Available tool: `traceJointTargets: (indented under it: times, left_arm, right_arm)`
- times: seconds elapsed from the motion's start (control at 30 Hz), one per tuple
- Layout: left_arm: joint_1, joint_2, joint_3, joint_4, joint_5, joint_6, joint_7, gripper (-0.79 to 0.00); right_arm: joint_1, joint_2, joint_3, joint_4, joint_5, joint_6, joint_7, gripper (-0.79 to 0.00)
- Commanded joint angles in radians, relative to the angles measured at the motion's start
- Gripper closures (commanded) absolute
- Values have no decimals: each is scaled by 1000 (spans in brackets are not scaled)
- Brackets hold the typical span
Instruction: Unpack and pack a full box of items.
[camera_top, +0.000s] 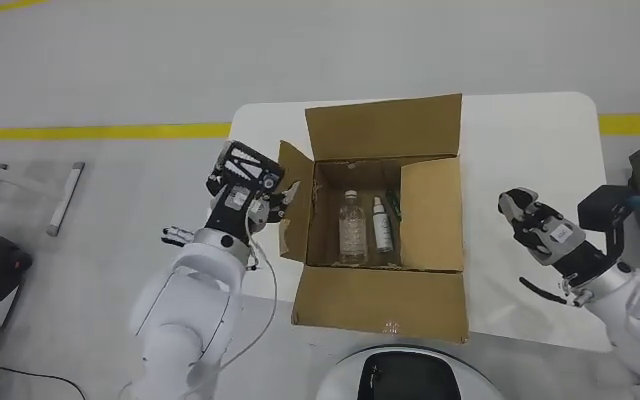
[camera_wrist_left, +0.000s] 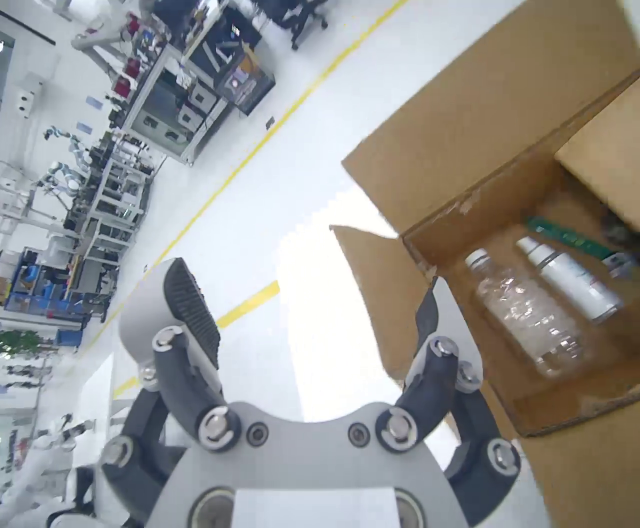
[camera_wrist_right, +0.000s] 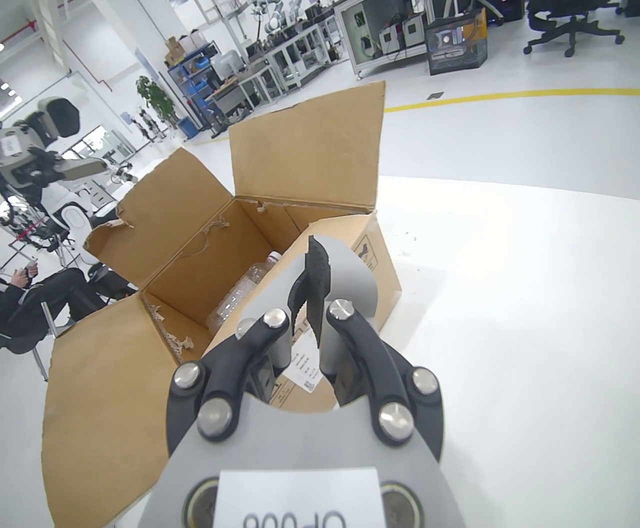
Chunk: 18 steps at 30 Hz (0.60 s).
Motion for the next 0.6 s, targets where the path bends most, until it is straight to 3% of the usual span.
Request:
traceJointTargets:
  times: [0.0,0.13,0.33,0.5,0.57]
  left_arm:
    - [-18,-6,38,0,-74,6,38,-785]
    - [-50,-26,157,63,-261,63,100,-785]
    - [-117,-63,343,259,-422,124,204,-785]
    - [-163,-88,404,424,-530,151,270,-785]
    - [-179,-93,417,485,-532,161,240,-785]
  right_arm:
    - [-2,-1,4,5,-5,10,-1,0]
    - [-7,-3,8,15,-7,31,-9,0]
    - [-11,-5,30,28,-3,46,-19,0]
    - [-22,-5,54,46,-1,39,-21,0]
    - [-28,-6,61,54,7,39,-21,0]
